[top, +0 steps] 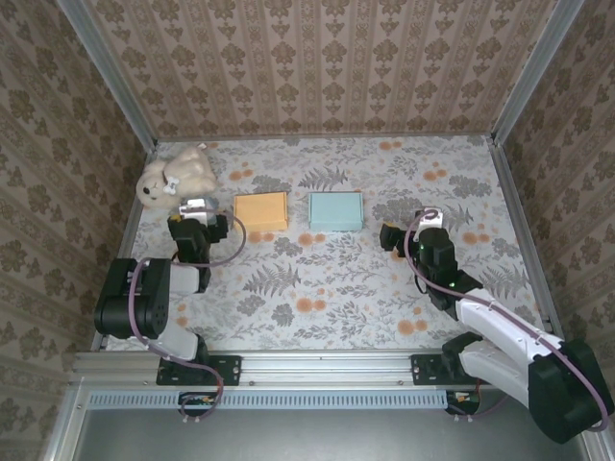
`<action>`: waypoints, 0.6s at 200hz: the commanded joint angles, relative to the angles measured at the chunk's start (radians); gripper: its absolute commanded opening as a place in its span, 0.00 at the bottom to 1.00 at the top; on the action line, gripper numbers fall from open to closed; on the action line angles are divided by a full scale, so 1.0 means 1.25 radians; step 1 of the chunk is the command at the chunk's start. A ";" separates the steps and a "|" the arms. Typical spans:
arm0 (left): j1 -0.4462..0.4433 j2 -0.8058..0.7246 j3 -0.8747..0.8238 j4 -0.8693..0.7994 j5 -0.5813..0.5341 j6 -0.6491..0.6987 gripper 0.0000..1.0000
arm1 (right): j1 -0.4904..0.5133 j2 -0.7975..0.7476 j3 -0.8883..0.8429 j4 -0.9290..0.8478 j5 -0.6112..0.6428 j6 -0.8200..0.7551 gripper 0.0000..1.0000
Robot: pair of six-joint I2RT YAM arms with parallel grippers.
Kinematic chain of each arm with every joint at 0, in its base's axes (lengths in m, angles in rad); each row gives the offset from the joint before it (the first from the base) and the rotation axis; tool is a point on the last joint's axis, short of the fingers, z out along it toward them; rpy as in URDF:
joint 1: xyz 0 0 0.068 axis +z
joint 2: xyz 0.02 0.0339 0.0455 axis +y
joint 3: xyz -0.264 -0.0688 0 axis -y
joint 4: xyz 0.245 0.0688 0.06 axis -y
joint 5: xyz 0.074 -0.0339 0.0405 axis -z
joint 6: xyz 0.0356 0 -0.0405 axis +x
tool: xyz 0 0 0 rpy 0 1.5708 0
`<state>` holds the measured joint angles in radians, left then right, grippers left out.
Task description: Fold the paper box
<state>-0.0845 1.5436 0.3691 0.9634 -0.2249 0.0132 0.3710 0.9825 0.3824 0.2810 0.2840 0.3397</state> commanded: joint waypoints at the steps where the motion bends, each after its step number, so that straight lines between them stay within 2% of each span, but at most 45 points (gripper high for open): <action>1: -0.011 0.002 -0.005 -0.005 -0.041 0.037 1.00 | 0.003 0.015 0.031 -0.023 0.090 -0.006 1.00; 16: -0.013 0.001 -0.002 -0.012 -0.041 0.036 1.00 | 0.001 0.017 0.051 -0.067 0.145 -0.010 1.00; 29: 0.003 -0.001 0.007 -0.034 -0.006 0.028 1.00 | -0.017 -0.006 0.052 -0.095 0.176 0.000 1.00; 56: 0.001 -0.003 0.004 -0.031 -0.005 0.033 1.00 | -0.046 -0.123 -0.017 -0.058 0.226 -0.116 1.00; 83: -0.001 -0.001 0.003 -0.028 -0.007 0.034 1.00 | -0.137 -0.180 -0.125 0.045 0.153 -0.251 1.00; 101: -0.001 -0.002 0.003 -0.028 -0.008 0.034 1.00 | -0.245 -0.175 -0.175 0.085 0.081 -0.198 1.00; 120: -0.003 -0.001 0.003 -0.025 -0.011 0.035 1.00 | -0.284 -0.132 -0.170 0.120 0.016 -0.170 1.00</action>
<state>-0.0845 1.5436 0.3679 0.9268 -0.2398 0.0391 0.0711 0.7723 0.1814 0.3267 0.4194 0.1268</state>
